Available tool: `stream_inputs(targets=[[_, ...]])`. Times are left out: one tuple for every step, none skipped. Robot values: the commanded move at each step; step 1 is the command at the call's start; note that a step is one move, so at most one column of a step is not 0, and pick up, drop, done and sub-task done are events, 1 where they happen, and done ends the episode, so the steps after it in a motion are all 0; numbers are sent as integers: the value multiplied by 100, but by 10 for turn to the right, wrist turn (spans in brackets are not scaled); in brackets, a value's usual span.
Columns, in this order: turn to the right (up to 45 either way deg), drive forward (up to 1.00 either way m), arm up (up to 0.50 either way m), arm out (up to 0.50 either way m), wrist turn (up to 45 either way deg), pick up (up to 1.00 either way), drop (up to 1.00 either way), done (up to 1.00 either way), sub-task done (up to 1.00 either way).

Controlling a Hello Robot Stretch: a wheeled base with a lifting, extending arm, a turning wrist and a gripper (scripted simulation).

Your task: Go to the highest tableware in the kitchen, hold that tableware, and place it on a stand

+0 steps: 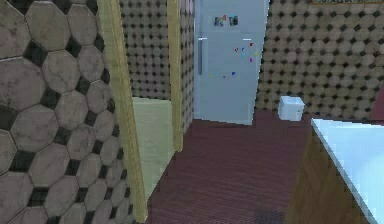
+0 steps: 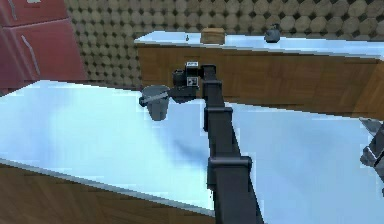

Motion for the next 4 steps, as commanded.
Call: stream_inputs(targets=[[0,0,6,0,0,0,0,0,0],[0,0,0,0,-450,0,0,0,0],[0,0,0,0,-450,0,0,0,0],[0,0,0,0,-30,0,0,0,0]])
